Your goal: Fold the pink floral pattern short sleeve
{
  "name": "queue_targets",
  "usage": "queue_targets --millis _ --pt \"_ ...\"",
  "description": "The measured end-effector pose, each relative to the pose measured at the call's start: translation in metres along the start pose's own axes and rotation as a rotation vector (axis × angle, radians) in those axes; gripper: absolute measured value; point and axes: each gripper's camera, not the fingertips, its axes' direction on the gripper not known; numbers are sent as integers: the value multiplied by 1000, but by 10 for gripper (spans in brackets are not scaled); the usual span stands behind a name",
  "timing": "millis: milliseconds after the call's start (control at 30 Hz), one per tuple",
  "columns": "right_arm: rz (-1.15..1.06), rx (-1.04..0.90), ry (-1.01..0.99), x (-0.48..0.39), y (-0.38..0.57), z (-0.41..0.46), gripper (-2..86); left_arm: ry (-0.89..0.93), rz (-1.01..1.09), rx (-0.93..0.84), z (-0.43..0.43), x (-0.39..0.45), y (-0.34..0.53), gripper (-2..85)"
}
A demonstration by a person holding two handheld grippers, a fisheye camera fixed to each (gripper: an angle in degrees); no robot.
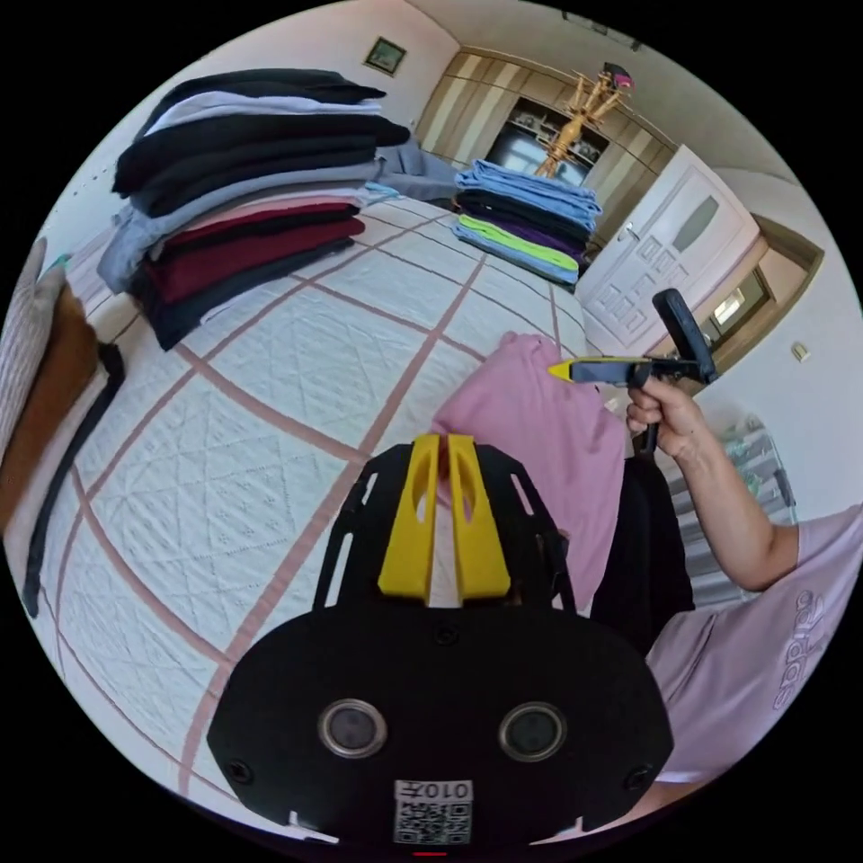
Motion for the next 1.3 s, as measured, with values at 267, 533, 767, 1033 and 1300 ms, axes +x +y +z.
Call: queue_targets --millis 267,533,767,1033,1300 --pt "-175 115 31 -21 -3 -4 38 0 -89 170 -21 -18 21 10" --pt "-115 167 37 -5 19 -23 51 -84 -113 202 -42 9 28 69" --pt "-244 86 -95 -10 90 -19 61 -88 225 -75 -20 133 41 87" --pt "-145 -2 -29 8 104 23 30 -155 300 -224 58 174 40 92" --pt "-63 39 -14 27 128 14 32 71 -13 -41 9 117 74 109"
